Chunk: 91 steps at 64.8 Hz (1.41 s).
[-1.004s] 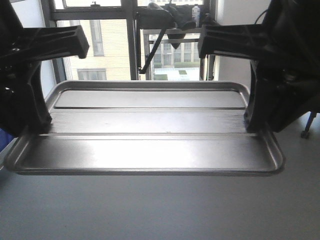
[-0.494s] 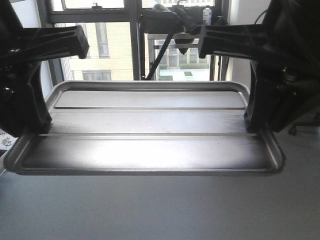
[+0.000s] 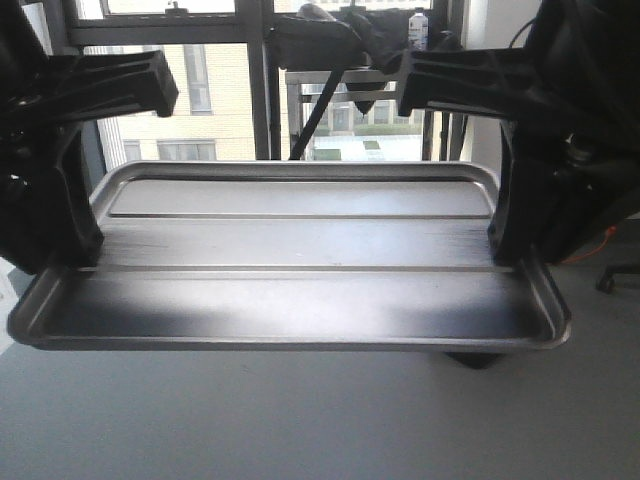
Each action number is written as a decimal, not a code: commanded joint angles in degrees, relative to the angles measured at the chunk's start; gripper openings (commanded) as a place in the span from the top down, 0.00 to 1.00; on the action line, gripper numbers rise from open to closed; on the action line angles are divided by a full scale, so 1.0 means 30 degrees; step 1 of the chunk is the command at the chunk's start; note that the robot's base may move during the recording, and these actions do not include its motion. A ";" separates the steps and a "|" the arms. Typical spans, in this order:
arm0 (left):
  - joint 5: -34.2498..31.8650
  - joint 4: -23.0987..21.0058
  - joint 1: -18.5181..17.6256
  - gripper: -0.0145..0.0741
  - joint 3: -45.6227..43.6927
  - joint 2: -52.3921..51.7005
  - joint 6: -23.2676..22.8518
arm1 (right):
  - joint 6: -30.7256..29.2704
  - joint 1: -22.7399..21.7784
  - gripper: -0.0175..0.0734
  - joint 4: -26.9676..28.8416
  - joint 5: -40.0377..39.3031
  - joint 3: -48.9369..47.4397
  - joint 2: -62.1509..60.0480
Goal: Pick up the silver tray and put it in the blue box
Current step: 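Carry the tray with both grippers as the base drives to the blue bin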
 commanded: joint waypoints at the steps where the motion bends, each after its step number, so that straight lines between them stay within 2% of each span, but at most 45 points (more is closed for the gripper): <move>1: -0.0244 0.0506 -0.0111 0.85 -0.0427 -0.0570 -0.0265 | -0.0079 -0.0061 0.75 -0.0843 -0.0189 -0.0453 -0.0610; 91: -0.0244 0.0542 -0.0111 0.85 -0.0427 -0.0570 -0.0265 | -0.0079 -0.0061 0.75 -0.0843 -0.0189 -0.0453 -0.0610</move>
